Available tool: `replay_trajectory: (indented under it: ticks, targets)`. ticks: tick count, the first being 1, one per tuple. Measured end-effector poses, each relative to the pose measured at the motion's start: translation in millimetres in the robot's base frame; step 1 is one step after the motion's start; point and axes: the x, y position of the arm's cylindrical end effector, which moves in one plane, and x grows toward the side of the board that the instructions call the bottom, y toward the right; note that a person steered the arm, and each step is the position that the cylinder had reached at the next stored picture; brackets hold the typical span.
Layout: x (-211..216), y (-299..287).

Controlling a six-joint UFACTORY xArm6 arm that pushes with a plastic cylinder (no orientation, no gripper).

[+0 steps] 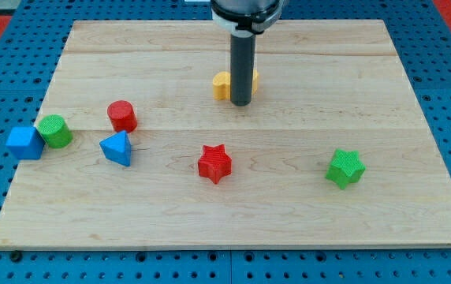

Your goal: Move the arm to the top left of the red circle

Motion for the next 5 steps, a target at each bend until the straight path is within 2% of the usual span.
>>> replay_trajectory:
  ticks: [1,2,3,5]
  targets:
    - [5.7,-35.6]
    - [-30.2,-26.2]
    - [-36.1,-1.4]
    - [-15.3,-6.2]
